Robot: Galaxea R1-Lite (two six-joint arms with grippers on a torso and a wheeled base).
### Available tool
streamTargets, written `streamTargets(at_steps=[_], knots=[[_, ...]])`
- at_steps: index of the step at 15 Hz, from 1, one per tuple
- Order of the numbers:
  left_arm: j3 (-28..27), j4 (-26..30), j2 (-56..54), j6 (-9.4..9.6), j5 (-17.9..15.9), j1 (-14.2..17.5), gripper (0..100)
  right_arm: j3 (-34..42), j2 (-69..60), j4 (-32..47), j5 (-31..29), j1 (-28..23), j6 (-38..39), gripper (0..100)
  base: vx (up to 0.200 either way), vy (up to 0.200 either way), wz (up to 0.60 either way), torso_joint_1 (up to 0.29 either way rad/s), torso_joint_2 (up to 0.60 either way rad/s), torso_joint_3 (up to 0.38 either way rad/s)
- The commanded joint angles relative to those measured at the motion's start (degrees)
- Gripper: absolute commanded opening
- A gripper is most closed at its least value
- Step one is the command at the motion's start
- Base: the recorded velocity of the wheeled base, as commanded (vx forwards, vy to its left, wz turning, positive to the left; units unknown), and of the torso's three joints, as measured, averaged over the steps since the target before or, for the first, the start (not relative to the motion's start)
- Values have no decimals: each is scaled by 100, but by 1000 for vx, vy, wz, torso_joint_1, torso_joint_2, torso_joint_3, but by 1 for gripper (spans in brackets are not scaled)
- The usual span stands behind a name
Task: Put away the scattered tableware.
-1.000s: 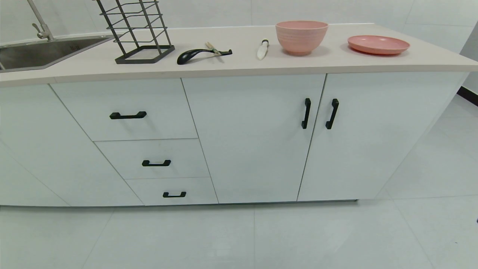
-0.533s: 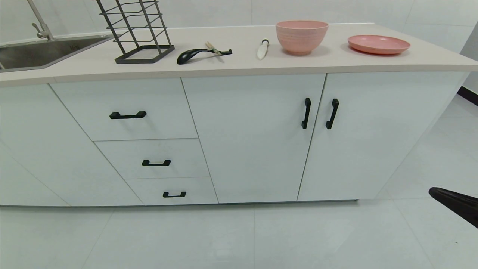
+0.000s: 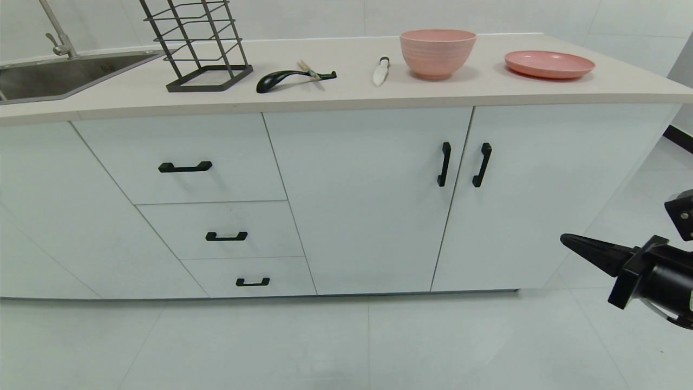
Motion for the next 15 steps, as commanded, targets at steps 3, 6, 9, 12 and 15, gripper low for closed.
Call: streamTargets(at_steps=[3, 6, 9, 12, 15], knots=[[0, -2, 0, -34, 1, 1, 100, -526, 705, -32, -3, -163, 7, 100, 0, -133, 0, 2, 3, 2], [0, -2, 0, 10, 1, 1, 100, -605, 1153, -252, 6, -137, -2, 100, 0, -67, 0, 1, 2, -1], [0, -2, 0, 45, -8, 1, 100, -1115, 1602, -305, 6, -137, 7, 100, 0, 0, 0, 0, 0, 0], [0, -2, 0, 28, 1, 1, 100, -1475, 1909, -366, 6, -110, 7, 100, 0, 0, 0, 0, 0, 0], [0, -2, 0, 36, -8, 1, 100, -1792, 2234, -507, 49, -58, 7, 100, 0, 0, 0, 0, 0, 0]])
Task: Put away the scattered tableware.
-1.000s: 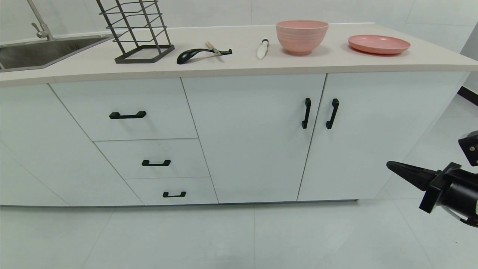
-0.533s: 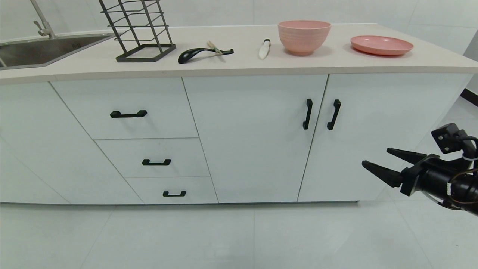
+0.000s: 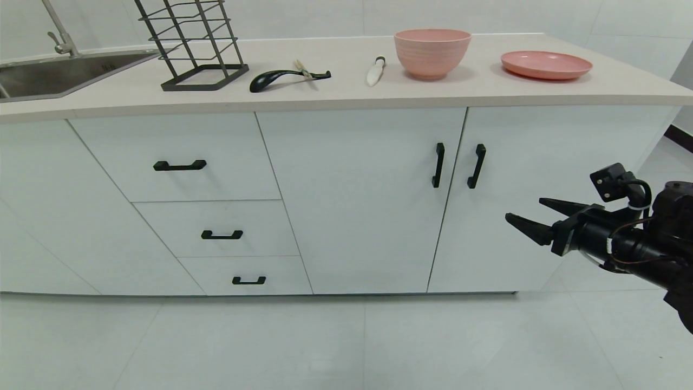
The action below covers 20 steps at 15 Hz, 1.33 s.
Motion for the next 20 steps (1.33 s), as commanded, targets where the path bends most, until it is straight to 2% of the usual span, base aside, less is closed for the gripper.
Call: streamTargets(at_steps=[1, 2, 3, 4, 7, 8, 10, 11, 13, 14, 15, 16, 18, 19, 20], knots=[[-18, -244, 0, 82, -178, 1, 100, -243, 334, -134, 155, 92, -1, 100, 0, 0, 0, 0, 0, 0], [-62, -833, 0, 91, -415, 1, 100, -261, 334, -186, 252, 109, -1, 100, 0, 0, 0, 0, 0, 0], [-211, -1167, 53, 91, -679, 19, 100, -270, 316, -239, 313, 118, -10, 100, 0, 0, 0, 0, 0, 0], [-466, -1044, 220, 91, -819, 37, 100, -279, 290, -266, 375, 118, -10, 100, 0, 0, 0, 0, 0, 0], [-809, -86, 70, 100, -863, 28, 100, -252, 290, -266, 392, 136, -19, 100, 0, 0, 0, 0, 0, 0], [-826, 29, 0, 109, -863, 28, 100, -261, 290, -266, 392, 136, -19, 100, 0, 0, 0, 0, 0, 0], [-905, 143, 18, 109, -960, -16, 100, -261, 325, -266, 401, 144, -28, 100, 0, 0, 0, 0, 0, 0], [-1081, 143, 141, 109, -1153, -34, 100, -270, 334, -266, 401, 144, -54, 100, 0, 0, 0, 0, 0, 0], [-1635, 116, 633, 100, -1346, -51, 100, -287, 395, -266, 436, 162, -72, 100, 0, 0, 0, 0, 0, 0], [-2180, 29, 1362, 100, -1619, -130, 100, -366, 492, -266, 471, 188, -89, 100, 0, 0, 0, 0, 0, 0], [-2470, -200, 1907, 109, -1830, -236, 100, -419, 536, -283, 471, 215, -89, 100, 0, 0, 0, 0, 0, 0], [-2646, -657, 2417, 126, -1971, -280, 100, -428, 544, -345, 471, 224, -81, 100, 0, 0, 0, 0, 0, 0], [-2760, -2151, 3630, 504, -2305, -289, 100, -402, 492, -371, 480, 224, -89, 100, 0, 0, 0, 0, 0, 0], [-2804, -2696, 4113, 645, -2551, -289, 100, -393, 439, -371, 480, 224, -89, 100, 0, 0, 0, 0, 0, 0], [-2804, -2872, 4315, 698, -2700, -289, 100, -384, 404, -371, 480, 224, -89, 100, 0, 0, 0, 0, 0, 0]])
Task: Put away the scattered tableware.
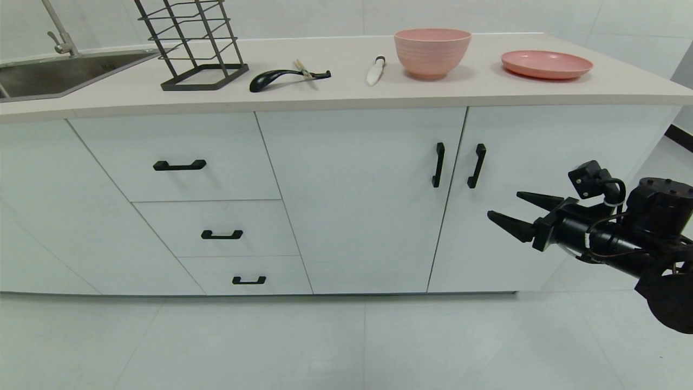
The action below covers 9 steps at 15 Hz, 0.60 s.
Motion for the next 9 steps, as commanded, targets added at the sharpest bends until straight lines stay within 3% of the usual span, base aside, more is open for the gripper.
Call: streamTargets(at_steps=[1, 5, 9], knots=[[-239, -788, 1729, 235, -660, -50, 100, 3, -94, -26, 2, 10, -2, 100, 0, 0, 0, 0, 0, 0], [-239, -823, 2283, 235, -1231, -58, 100, -5, -182, -26, -6, 186, -72, 100, 0, 0, 0, 0, 0, 0], [-265, -656, 2660, 244, -1293, -199, 100, 144, -446, -26, -6, 257, -72, 100, 0, 0, 0, 0, 0, 0]])
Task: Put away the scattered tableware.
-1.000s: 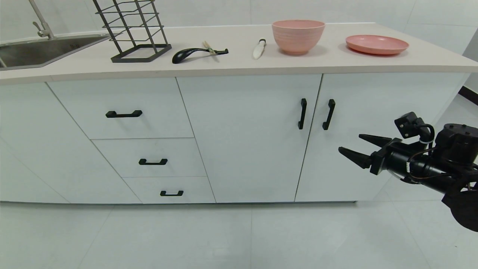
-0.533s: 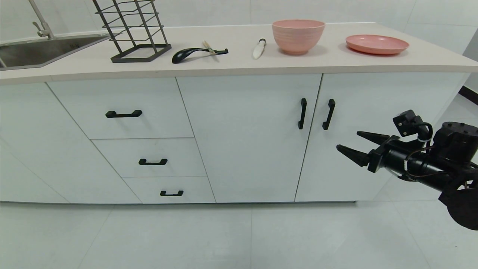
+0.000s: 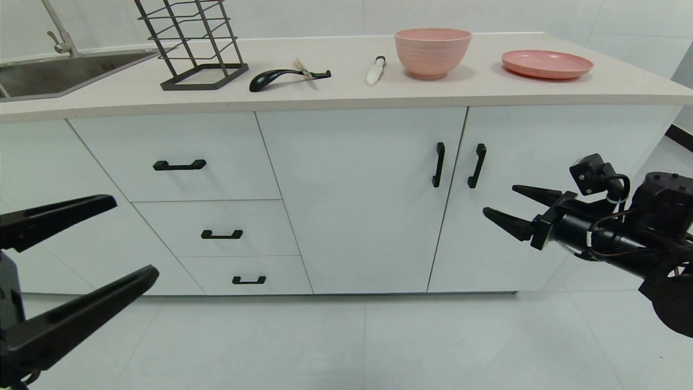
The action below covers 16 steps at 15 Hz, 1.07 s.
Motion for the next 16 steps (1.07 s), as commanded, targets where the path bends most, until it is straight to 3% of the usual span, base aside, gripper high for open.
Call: streamTargets(at_steps=[1, 2, 3, 4, 5, 7, 10, 12, 14, 16], knots=[[-46, -36, 448, 0, -3, -292, 100, 142, -233, -9, 5, 5, -10, 100, 0, 0, 0, 0, 0, 0], [-81, -185, 694, 8, -100, -758, 100, 300, -356, -26, 5, 5, -10, 100, 0, 0, 0, 0, 0, 0], [-81, -299, 869, 17, -188, -1030, 100, 379, -382, -35, 5, 14, -19, 100, 0, 0, 0, 0, 0, 0], [-72, -335, 905, 17, -196, -1083, 100, 397, -391, -35, 5, 14, -19, 100, 0, 0, 0, 0, 0, 0], [-81, -686, 1265, 123, -293, -1505, 100, 450, -426, -53, 5, 14, -36, 100, 0, 0, 0, 0, 0, 0], [-37, -1143, 1573, 237, -653, -1637, 100, 502, -531, -149, 5, 14, -45, 100, 0, 0, 0, 0, 0, 0], [-46, -1829, 2258, 246, -820, -1698, 100, 678, -716, -185, 5, 14, -36, 100, 0, 0, 0, 0, 0, 0], [130, -2409, 2522, 413, -1102, -1927, 100, 977, -1094, -220, 14, 32, -45, 100, 0, 0, 0, 0, 0, 0], [350, -2602, 2522, 255, -1427, -2217, 100, 1188, -1516, -211, 110, 32, -54, 100, 0, 0, 0, 0, 0, 0], [332, -2602, 2575, 219, -1453, -2278, 100, 1478, -1797, -220, 295, -109, -291, 100, 0, 0, 0, 0, 0, 0]])
